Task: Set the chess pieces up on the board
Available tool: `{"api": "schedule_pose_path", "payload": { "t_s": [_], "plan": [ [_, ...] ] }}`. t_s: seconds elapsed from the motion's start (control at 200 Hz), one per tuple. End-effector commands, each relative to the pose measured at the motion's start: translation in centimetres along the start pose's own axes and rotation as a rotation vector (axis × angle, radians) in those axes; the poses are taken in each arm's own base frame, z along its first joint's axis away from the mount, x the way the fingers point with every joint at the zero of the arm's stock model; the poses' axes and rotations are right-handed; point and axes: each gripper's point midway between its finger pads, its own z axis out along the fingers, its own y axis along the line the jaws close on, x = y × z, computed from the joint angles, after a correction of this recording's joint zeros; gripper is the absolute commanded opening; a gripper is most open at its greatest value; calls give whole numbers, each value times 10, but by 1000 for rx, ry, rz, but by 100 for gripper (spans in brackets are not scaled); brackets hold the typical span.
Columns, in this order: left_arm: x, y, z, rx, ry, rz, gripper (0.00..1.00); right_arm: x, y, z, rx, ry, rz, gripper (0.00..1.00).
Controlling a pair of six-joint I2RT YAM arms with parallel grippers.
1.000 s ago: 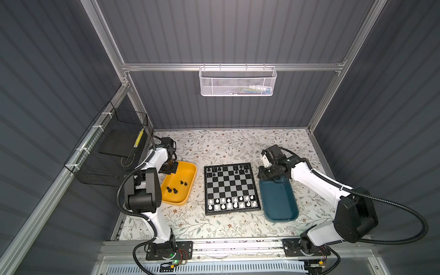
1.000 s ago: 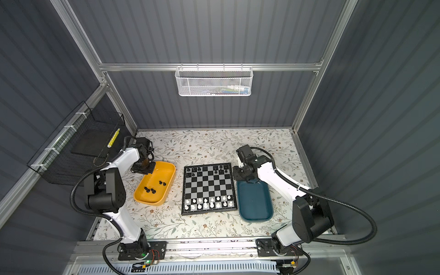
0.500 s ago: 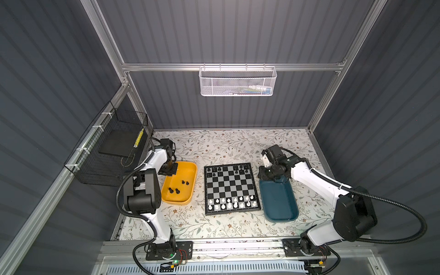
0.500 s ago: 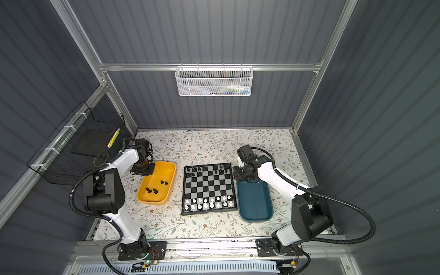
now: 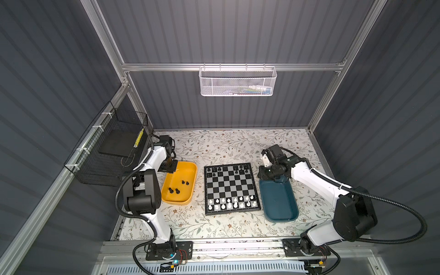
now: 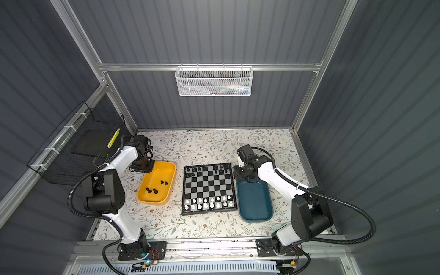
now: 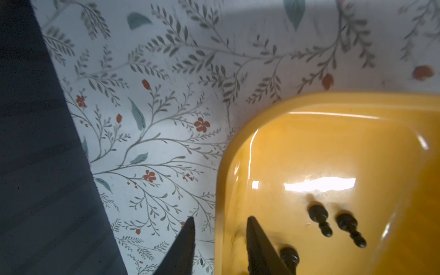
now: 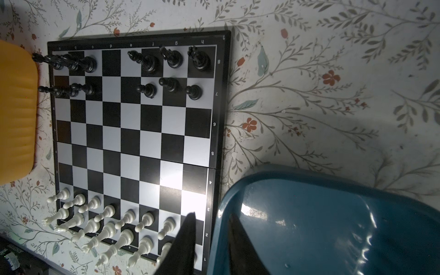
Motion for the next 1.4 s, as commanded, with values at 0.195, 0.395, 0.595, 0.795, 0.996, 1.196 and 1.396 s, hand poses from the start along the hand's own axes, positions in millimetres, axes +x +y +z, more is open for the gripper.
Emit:
{"api": "schedule_pose_path", "payload": {
  "t_s": [0.195, 0.395, 0.595, 0.795, 0.996, 1.196, 1.396],
  "plan": [
    [-13, 0, -41, 56, -65, 12, 41, -10, 6, -11, -24, -25, -24, 27],
    [-17, -9, -68, 126, -107, 27, 42, -15, 10, -17, -34, -38, -44, 27],
    [-9, -62, -104, 316, -143, 239, 47, -21, 21, -30, -86, -76, -47, 27],
    [31, -119, -110, 328, -84, 640, 59, -16, 21, -38, -91, -91, -34, 27],
    [37, -127, -122, 367, -91, 673, 63, -7, 22, -42, -128, -122, -26, 27],
    [30, -112, -130, 249, -216, 653, 78, -5, 25, -45, -149, -131, -31, 28],
    [16, -95, -136, 123, -360, 587, 80, -13, 30, -54, -169, -166, -49, 28]
  ]
}}
